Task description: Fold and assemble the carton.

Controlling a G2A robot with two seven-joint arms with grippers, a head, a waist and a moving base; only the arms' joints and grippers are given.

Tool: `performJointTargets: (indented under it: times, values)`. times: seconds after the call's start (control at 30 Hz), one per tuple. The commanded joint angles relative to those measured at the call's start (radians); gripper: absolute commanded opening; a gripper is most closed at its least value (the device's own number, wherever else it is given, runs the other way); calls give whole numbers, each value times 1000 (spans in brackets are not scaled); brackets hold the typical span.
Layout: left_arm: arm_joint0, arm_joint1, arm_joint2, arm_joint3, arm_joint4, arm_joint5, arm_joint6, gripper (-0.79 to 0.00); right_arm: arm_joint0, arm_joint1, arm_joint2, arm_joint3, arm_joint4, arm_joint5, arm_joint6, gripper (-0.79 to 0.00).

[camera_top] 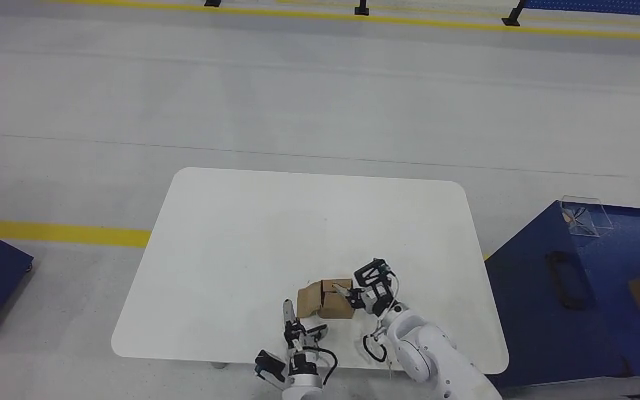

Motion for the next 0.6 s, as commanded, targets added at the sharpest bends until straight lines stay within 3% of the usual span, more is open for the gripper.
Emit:
performJointTargets:
  times: [0.0,0.27,0.57]
  values:
    - [-18,-9,8,21,15,-1,36,0,5,-2,-4,9,-3,-2,3,0]
    - [-73,-40,14,96,86,-41,147,0,21,-13,-22,44,-10,-8,12,0]
    - [-80,-55,-23,112,117,-55,178,0,24,-21,-26,54,-17,-13,15,0]
